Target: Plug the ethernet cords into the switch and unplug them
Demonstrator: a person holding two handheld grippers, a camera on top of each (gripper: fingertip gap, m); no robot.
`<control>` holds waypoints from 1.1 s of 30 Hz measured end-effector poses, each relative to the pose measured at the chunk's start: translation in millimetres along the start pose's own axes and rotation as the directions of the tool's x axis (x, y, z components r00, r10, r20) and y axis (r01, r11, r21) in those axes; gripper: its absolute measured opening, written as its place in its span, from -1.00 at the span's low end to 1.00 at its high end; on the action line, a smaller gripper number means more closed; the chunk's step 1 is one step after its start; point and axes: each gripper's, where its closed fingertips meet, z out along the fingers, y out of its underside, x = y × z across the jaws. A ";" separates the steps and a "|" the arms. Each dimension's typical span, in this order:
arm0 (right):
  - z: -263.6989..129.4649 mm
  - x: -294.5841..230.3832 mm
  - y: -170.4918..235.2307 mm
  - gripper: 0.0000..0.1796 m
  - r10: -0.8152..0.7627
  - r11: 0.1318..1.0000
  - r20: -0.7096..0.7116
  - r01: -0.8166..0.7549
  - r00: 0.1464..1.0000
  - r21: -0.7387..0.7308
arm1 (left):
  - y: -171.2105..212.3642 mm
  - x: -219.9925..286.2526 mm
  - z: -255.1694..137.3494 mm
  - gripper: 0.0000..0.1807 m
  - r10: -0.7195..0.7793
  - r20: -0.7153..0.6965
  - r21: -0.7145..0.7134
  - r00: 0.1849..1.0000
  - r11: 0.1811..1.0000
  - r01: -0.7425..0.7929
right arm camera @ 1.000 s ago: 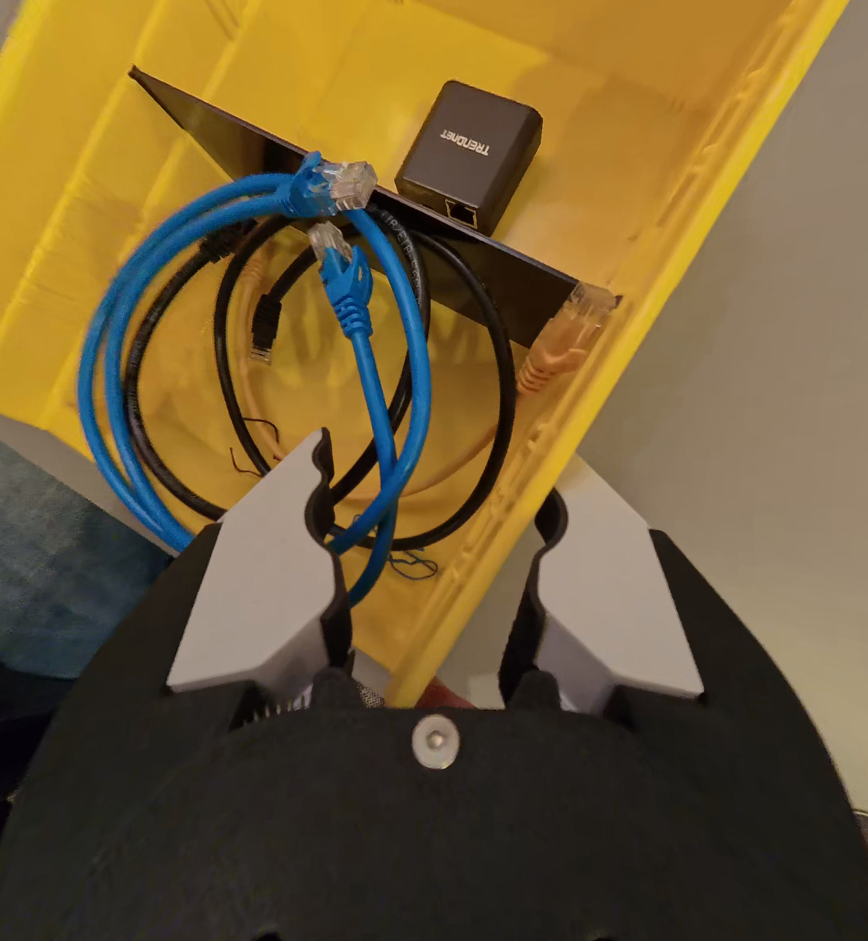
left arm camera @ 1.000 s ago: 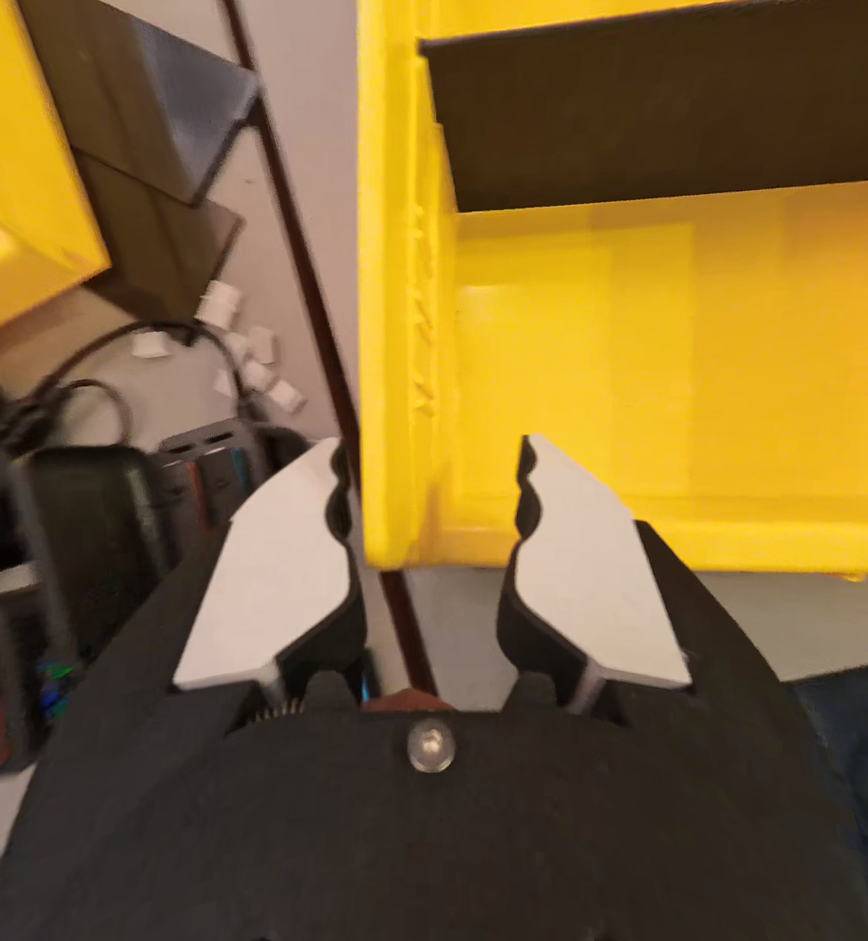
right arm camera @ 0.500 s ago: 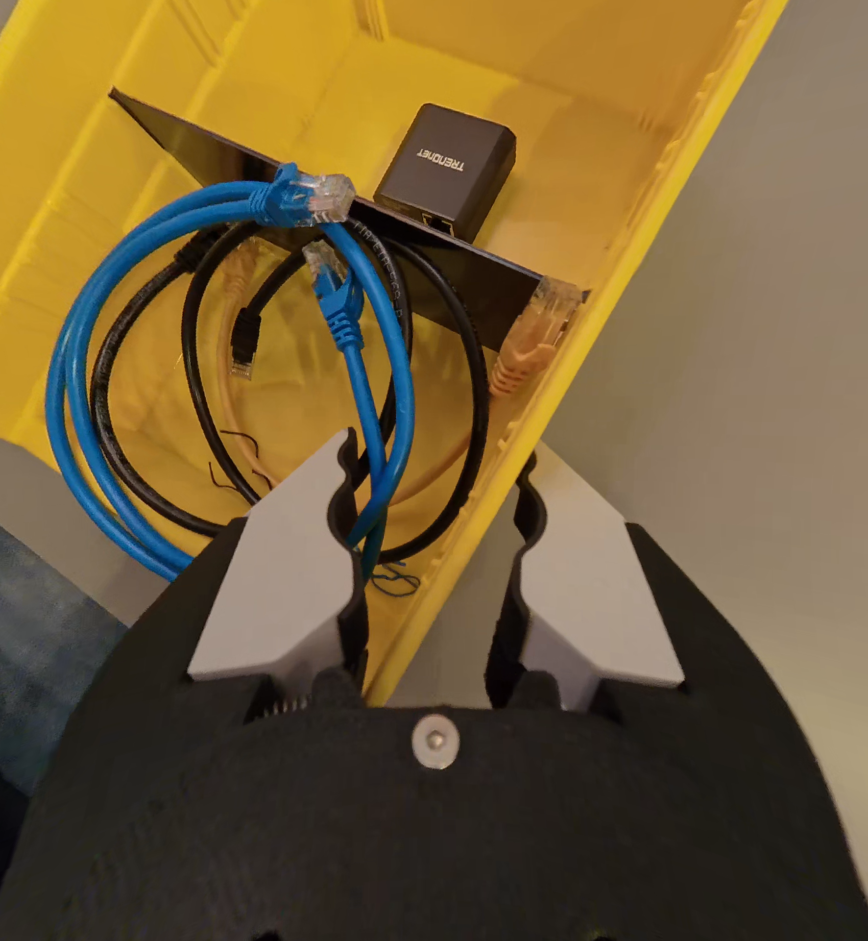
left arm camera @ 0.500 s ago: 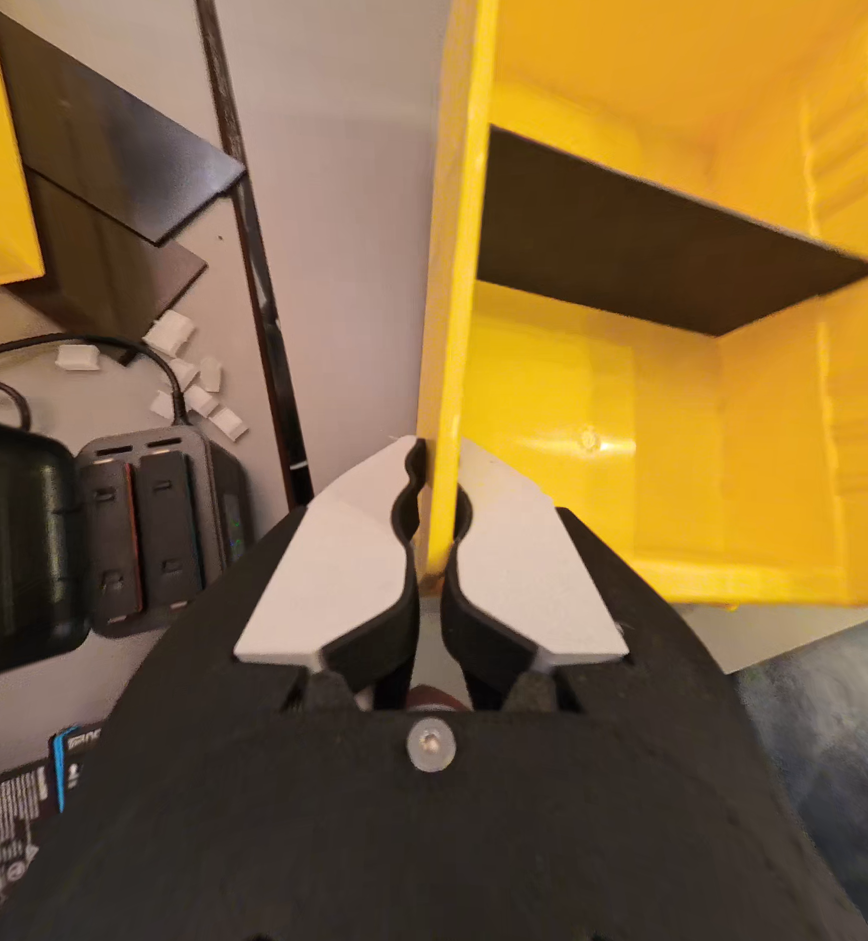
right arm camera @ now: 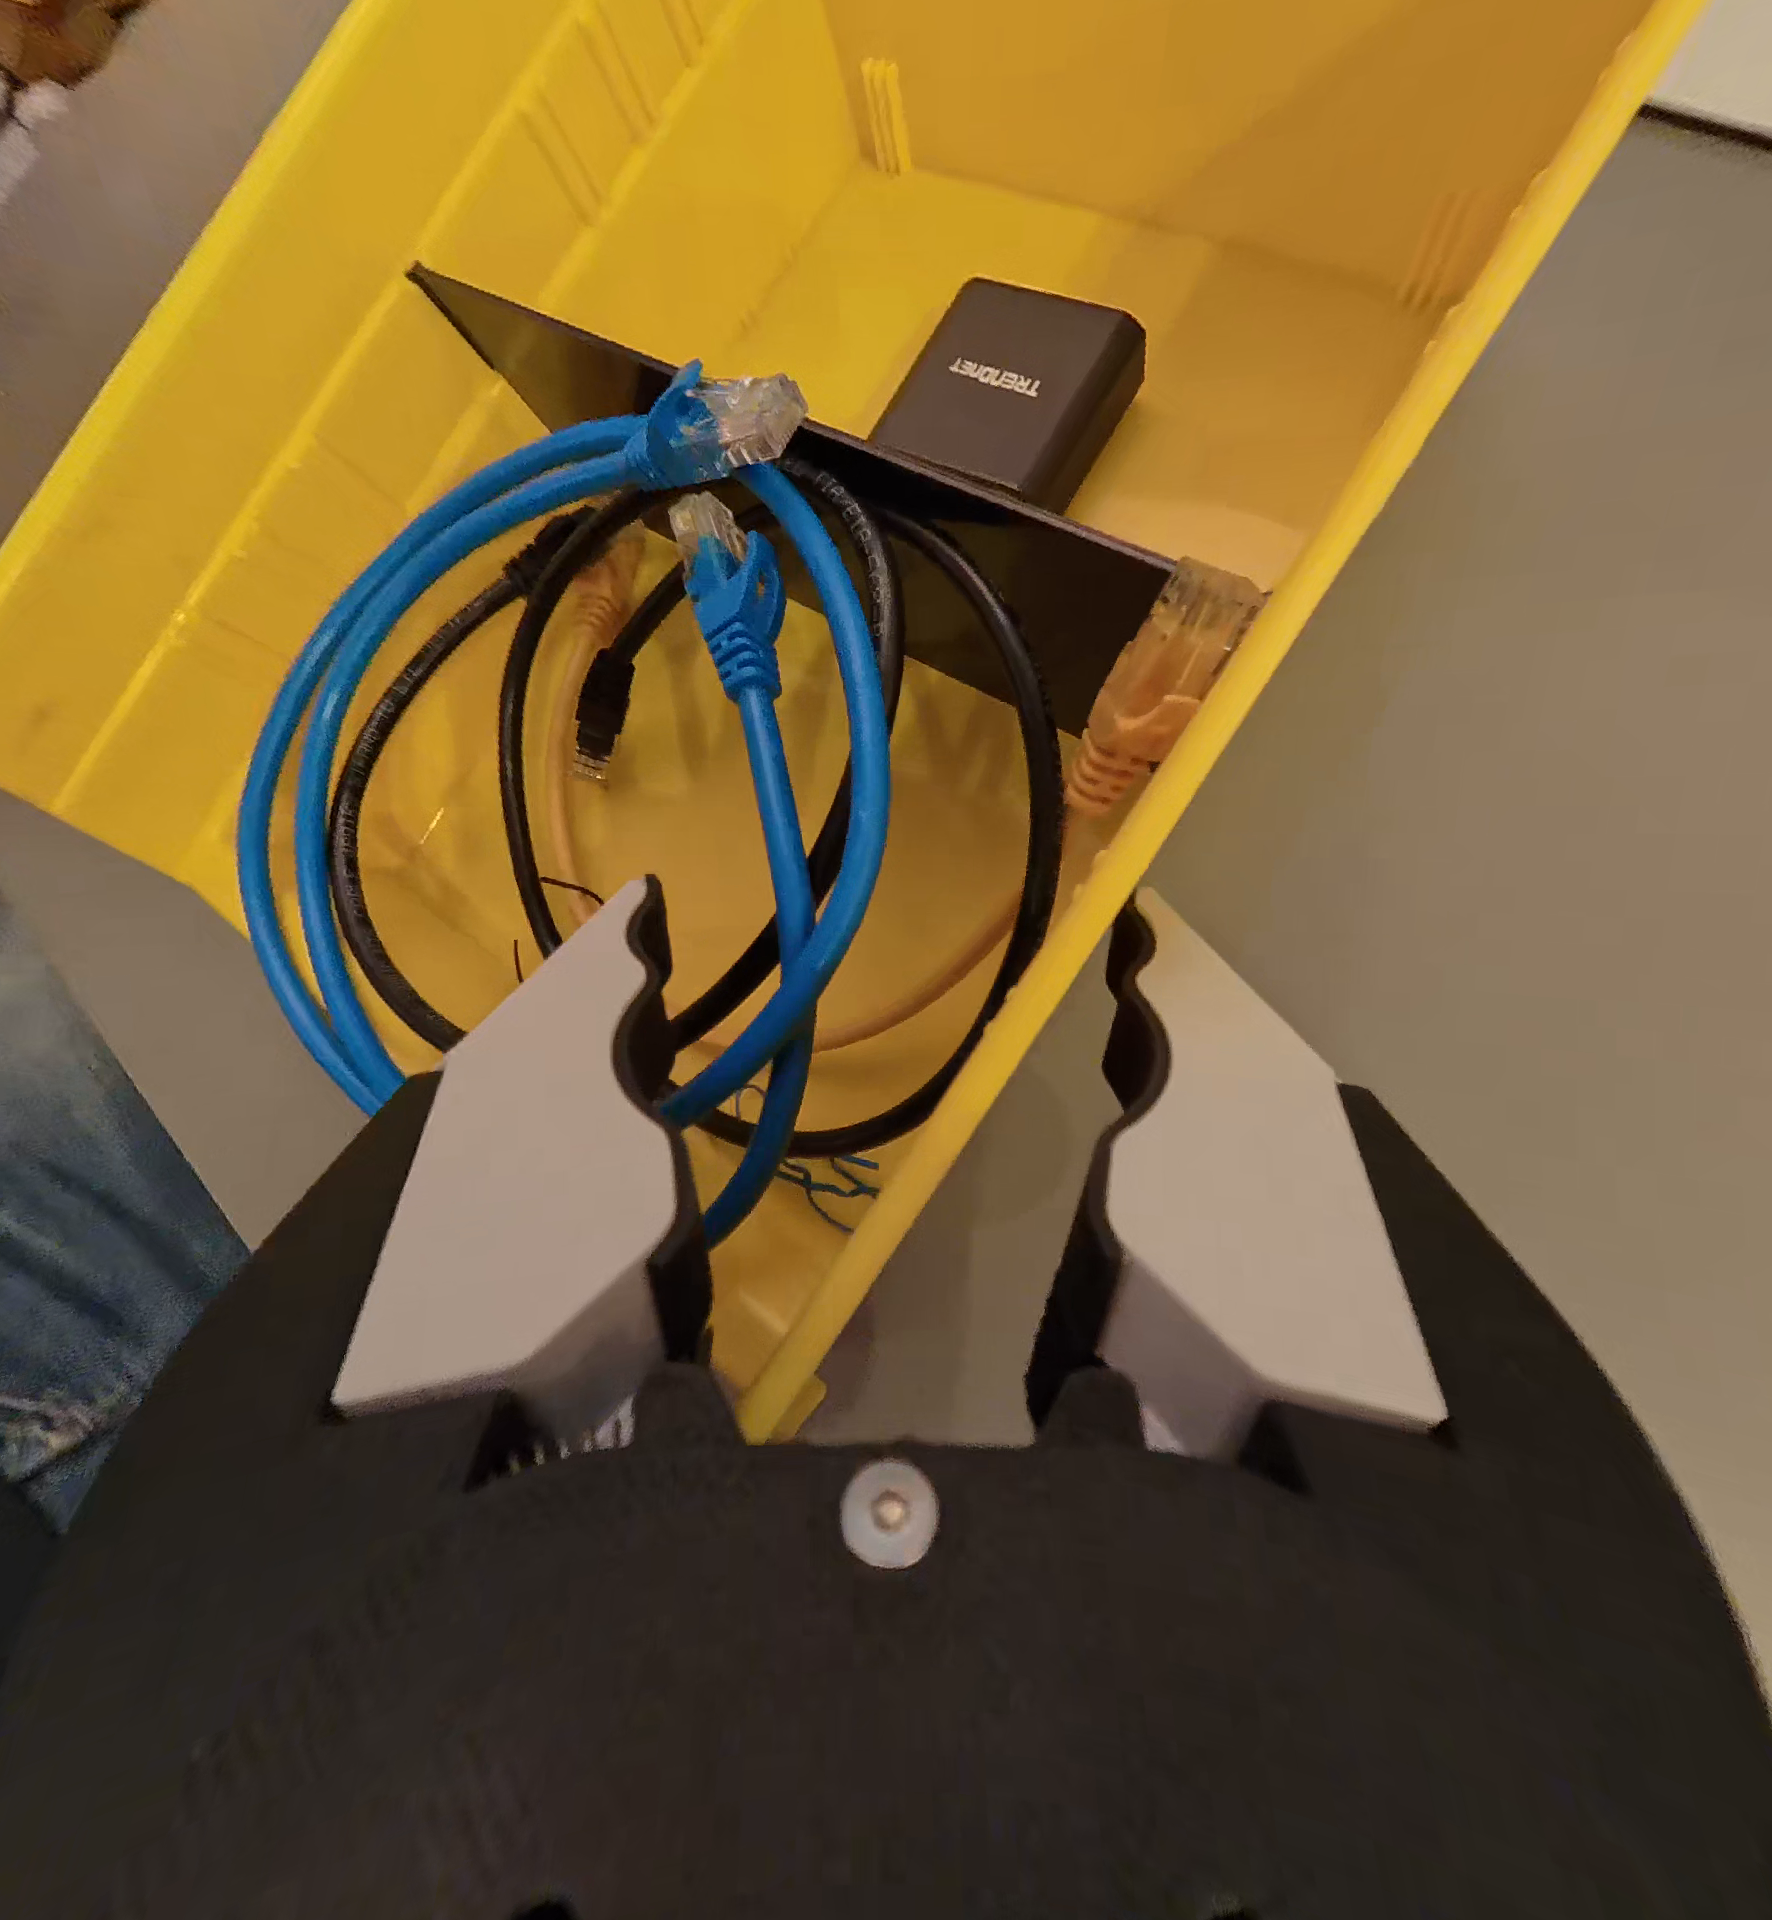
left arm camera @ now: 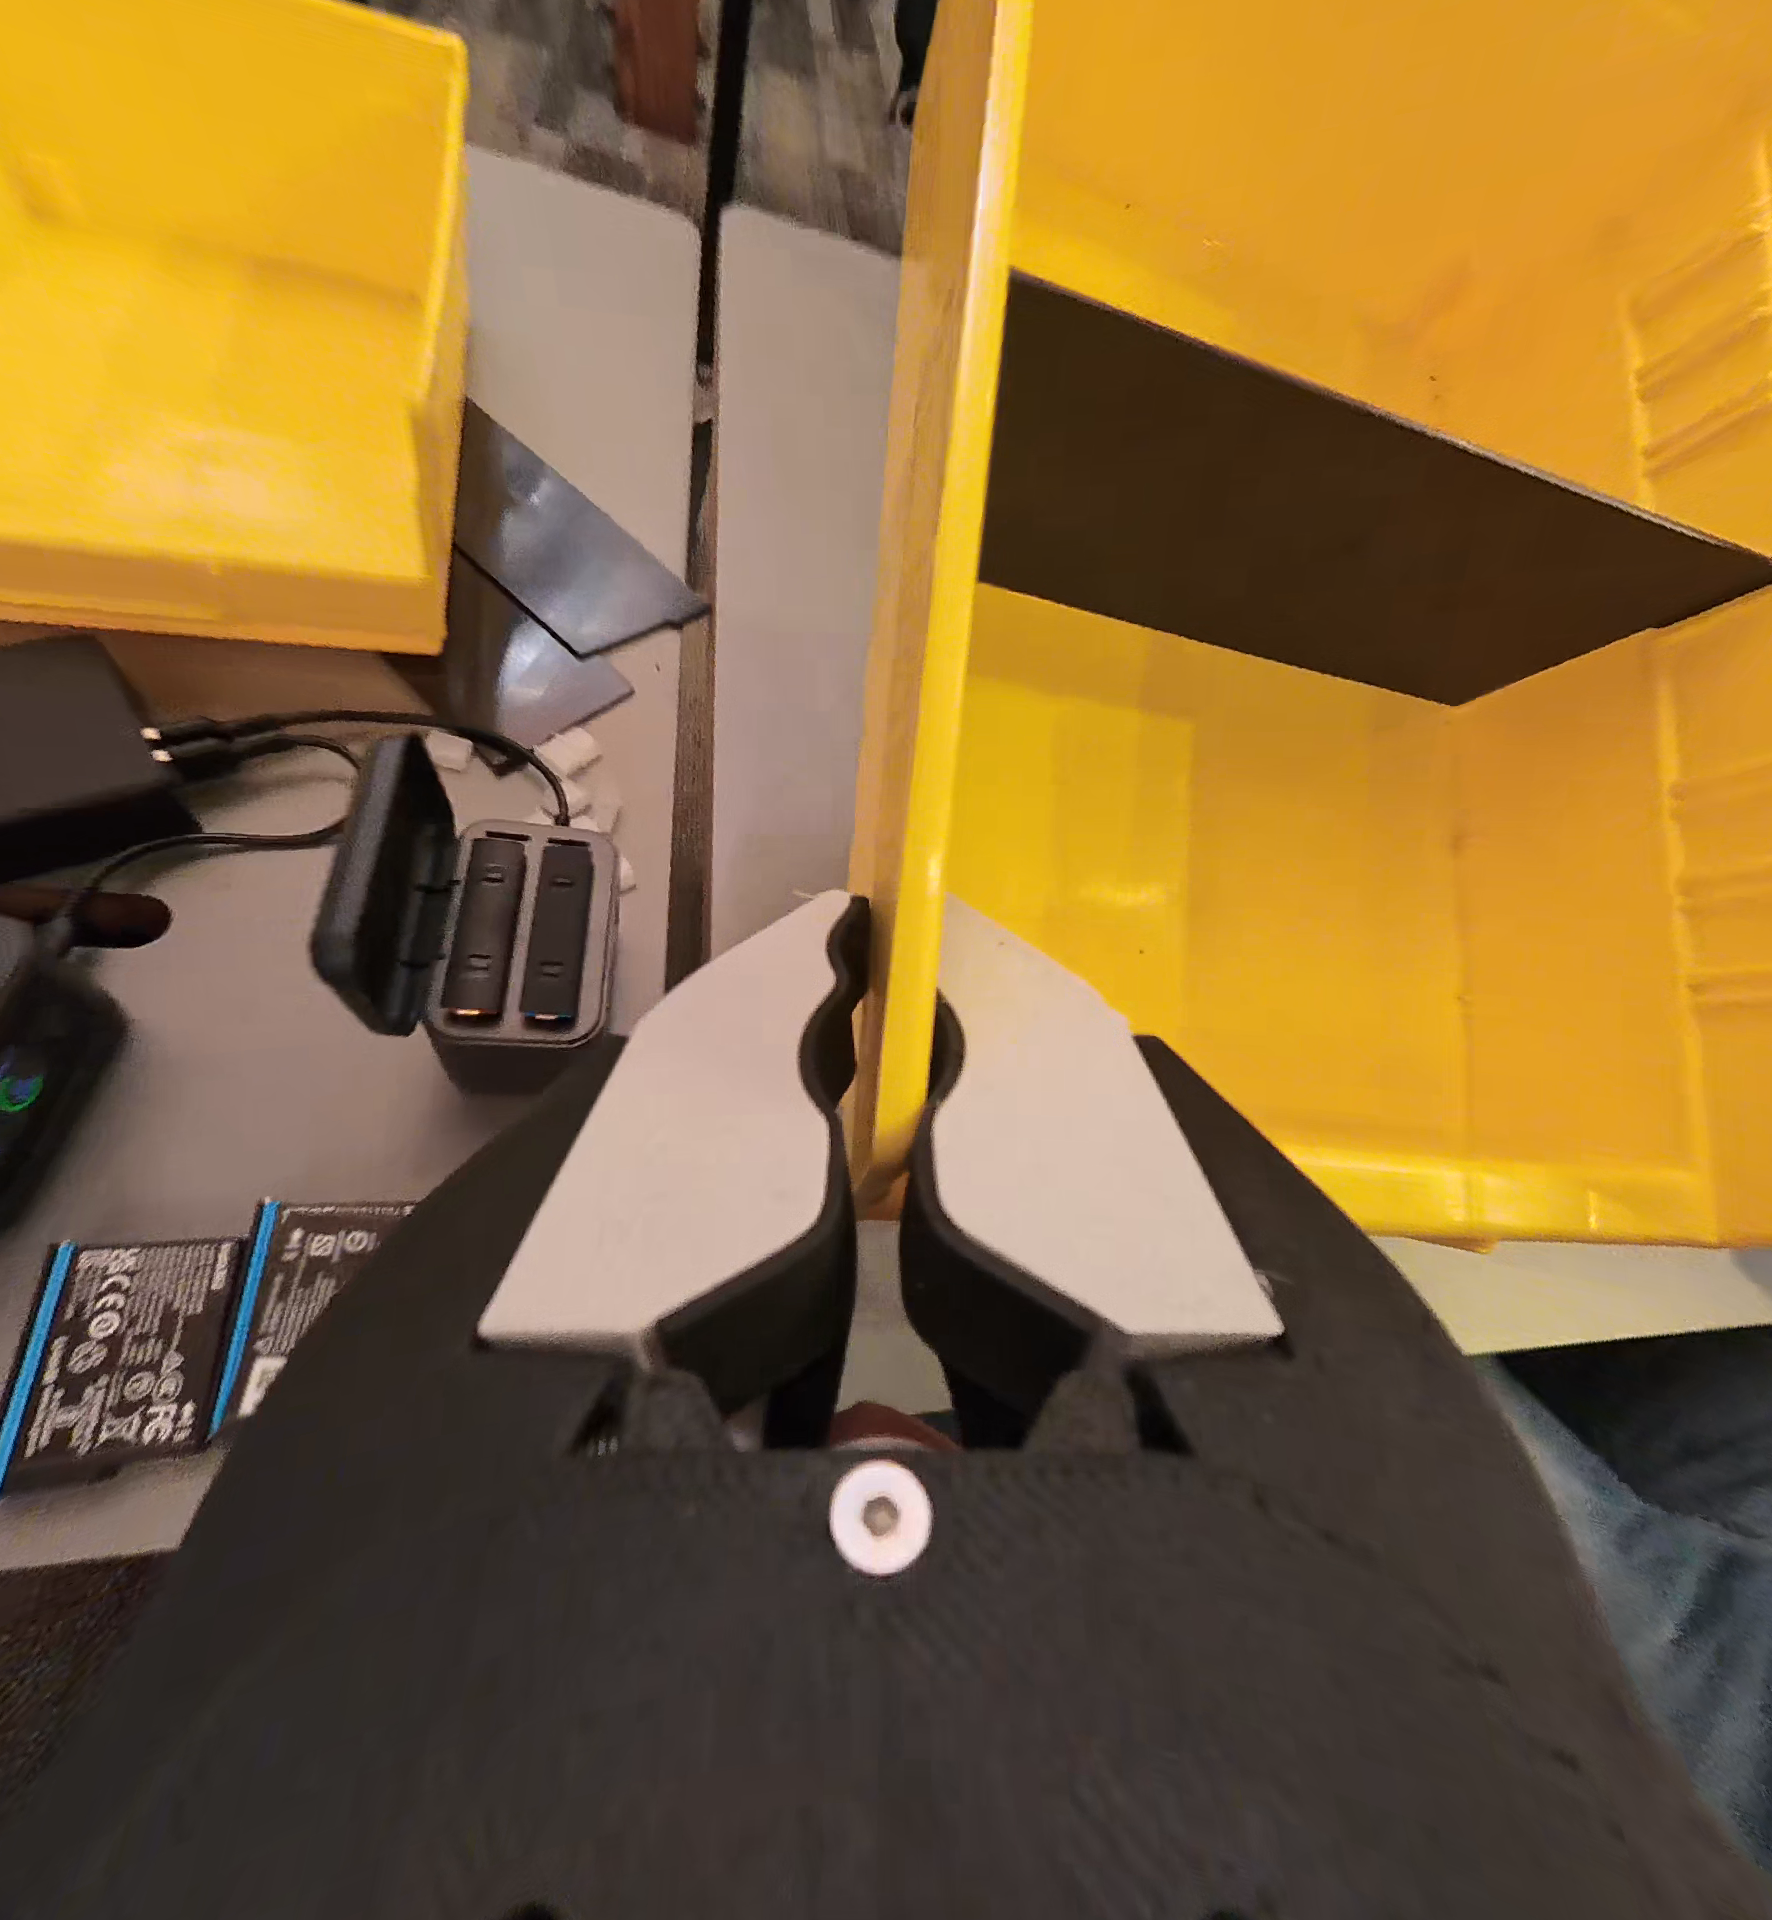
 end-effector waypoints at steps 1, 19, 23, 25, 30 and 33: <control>10.6 -13.6 -6.7 -0.04 -0.008 1.000 0.010 0.008 1.000 0.002 | -4.1 0.1 -7.6 -0.96 -0.011 0.004 0.023 1.000 1.000 0.011; 147.6 -243.3 -91.8 0.26 -0.044 0.994 0.345 0.008 0.938 0.105 | -38.0 35.0 -62.3 -0.96 -0.034 0.012 0.193 0.999 0.981 0.031; 125.1 -224.3 -96.8 0.32 -0.119 0.984 0.272 0.076 0.955 0.163 | -45.4 58.3 -57.8 -0.96 -0.007 -0.002 0.207 1.000 0.978 0.007; 95.6 -206.3 -103.1 0.33 -0.130 0.972 0.255 0.073 0.958 0.221 | -49.7 79.6 -46.8 -0.96 0.001 -0.029 0.220 1.000 0.975 0.006; -30.6 -153.1 -117.4 0.24 -0.117 0.907 0.241 0.005 0.964 0.421 | -55.5 164.0 10.1 -0.95 0.035 -0.158 0.211 0.987 0.977 -0.001; -116.3 -127.6 -111.3 0.26 -0.092 0.828 0.224 -0.050 0.970 0.559 | -51.9 227.4 55.3 -0.96 0.092 -0.217 0.158 0.972 0.986 -0.058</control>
